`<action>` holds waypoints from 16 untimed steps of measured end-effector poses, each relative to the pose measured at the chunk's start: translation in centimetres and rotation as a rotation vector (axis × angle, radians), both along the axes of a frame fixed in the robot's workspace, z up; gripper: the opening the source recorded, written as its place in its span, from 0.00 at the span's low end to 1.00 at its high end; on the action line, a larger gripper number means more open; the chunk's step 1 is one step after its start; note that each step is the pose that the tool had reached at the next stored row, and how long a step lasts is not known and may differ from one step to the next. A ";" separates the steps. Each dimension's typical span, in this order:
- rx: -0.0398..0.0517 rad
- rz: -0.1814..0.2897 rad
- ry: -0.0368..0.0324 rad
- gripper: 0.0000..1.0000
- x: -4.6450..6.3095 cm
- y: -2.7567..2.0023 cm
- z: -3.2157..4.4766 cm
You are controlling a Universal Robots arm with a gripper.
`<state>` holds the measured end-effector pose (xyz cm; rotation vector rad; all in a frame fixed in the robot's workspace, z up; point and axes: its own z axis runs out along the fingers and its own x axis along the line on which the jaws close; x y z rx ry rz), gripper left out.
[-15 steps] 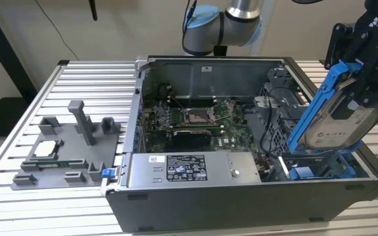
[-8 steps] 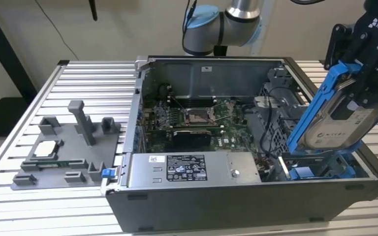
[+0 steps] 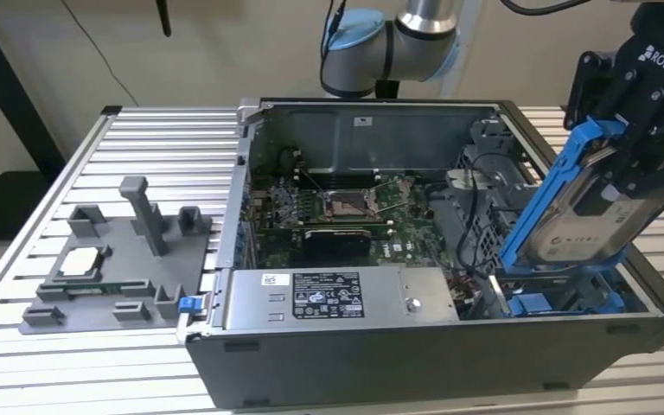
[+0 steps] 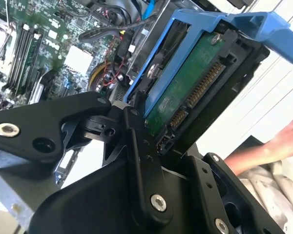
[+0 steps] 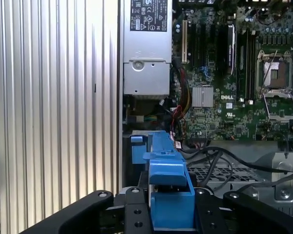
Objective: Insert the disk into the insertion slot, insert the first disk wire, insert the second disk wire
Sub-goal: 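Insert the disk into the insertion slot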
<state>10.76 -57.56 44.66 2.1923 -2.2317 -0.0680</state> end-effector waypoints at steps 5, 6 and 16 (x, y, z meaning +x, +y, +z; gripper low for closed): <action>0.0061 0.000 0.0000 0.00 0.4 0.01 -0.61; 0.0060 0.000 0.0000 0.00 0.4 0.01 -0.66; 0.0064 0.000 0.0000 0.00 0.5 -0.04 -0.80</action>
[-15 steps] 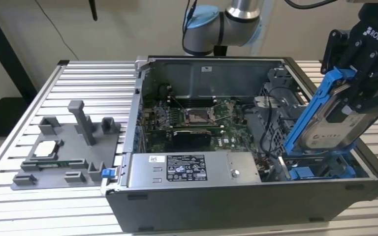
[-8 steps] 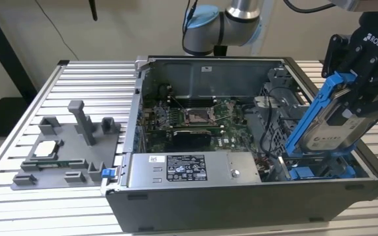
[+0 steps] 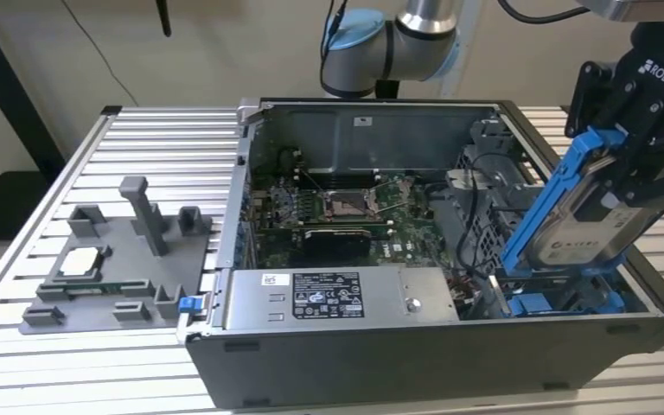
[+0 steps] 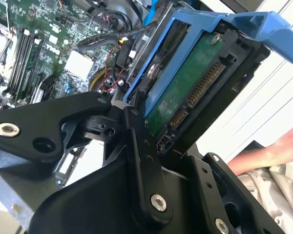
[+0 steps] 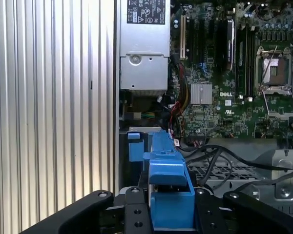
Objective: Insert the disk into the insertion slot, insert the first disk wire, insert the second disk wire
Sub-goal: 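Insert the disk into the insertion slot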
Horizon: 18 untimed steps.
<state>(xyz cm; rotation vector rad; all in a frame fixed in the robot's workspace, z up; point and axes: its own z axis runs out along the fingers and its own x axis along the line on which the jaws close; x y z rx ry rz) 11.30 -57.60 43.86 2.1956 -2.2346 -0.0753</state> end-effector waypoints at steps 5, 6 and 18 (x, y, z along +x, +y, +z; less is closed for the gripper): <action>-0.0005 0.000 0.0001 0.00 0.0 -0.05 -0.11; -0.0006 0.000 0.0000 0.00 0.0 -0.05 -0.11; -0.0004 0.000 0.0000 0.00 0.0 -0.06 -0.57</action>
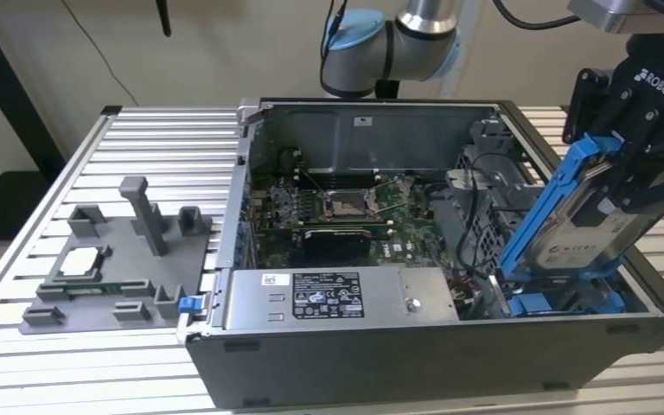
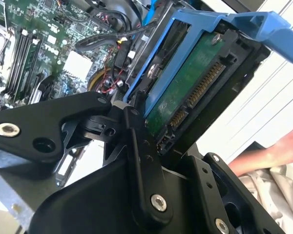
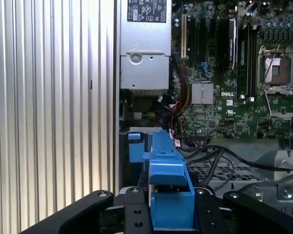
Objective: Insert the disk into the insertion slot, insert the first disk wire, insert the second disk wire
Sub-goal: 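Insert the disk into the insertion slot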
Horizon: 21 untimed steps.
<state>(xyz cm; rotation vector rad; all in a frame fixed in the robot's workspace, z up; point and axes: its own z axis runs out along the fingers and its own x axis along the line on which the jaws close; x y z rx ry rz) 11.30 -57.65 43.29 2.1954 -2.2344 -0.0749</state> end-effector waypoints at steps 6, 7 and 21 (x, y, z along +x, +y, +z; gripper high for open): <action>0.0003 0.000 0.0000 0.00 0.0 0.00 -0.72; 0.0007 0.000 0.0000 0.00 0.1 0.00 -0.86; 0.0104 0.000 0.0000 0.00 0.7 -0.02 -2.27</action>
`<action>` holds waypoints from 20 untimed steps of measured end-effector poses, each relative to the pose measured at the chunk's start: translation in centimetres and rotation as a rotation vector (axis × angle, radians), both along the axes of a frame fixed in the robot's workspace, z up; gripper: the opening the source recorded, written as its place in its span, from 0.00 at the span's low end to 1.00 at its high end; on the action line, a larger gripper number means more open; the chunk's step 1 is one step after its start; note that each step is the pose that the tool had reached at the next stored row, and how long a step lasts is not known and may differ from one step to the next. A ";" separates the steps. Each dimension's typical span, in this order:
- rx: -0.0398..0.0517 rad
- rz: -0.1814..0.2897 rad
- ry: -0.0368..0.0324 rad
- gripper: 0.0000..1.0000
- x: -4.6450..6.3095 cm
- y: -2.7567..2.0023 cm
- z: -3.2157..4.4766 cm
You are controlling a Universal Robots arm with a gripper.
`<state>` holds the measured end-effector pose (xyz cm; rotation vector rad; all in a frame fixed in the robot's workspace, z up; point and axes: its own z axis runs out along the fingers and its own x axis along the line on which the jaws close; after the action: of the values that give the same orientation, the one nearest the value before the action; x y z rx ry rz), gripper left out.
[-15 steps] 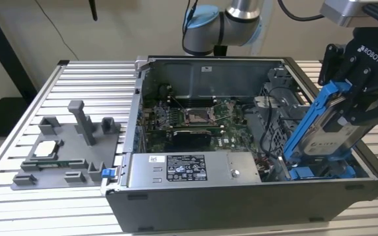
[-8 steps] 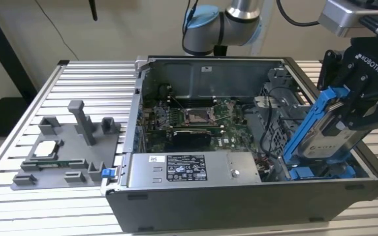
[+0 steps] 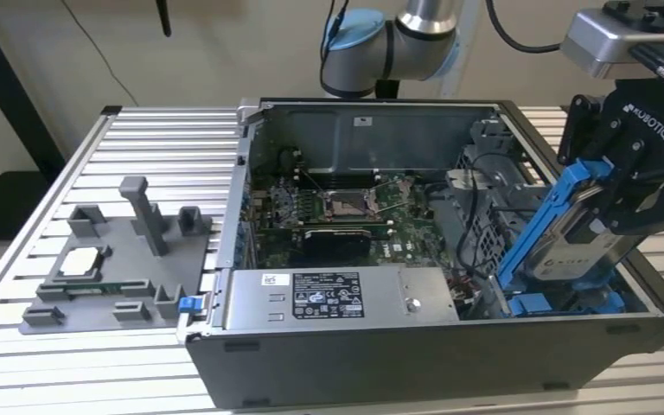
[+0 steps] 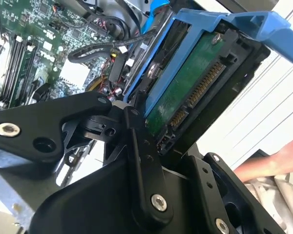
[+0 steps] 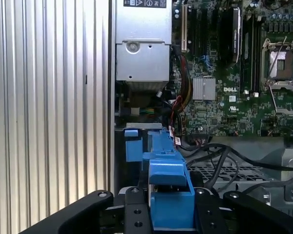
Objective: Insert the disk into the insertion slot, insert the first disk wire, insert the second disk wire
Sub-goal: 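Insert the disk into the insertion slot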
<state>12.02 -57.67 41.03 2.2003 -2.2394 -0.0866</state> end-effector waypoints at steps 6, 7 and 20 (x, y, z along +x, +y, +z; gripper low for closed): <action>0.0068 0.000 -0.0001 0.00 0.3 -0.01 -0.60; 0.0067 0.000 0.0001 0.00 0.3 -0.01 -0.59; 0.0071 0.000 0.0406 0.00 1.2 -0.03 -0.48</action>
<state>13.18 -57.69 40.55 2.1816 -2.2215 -0.1381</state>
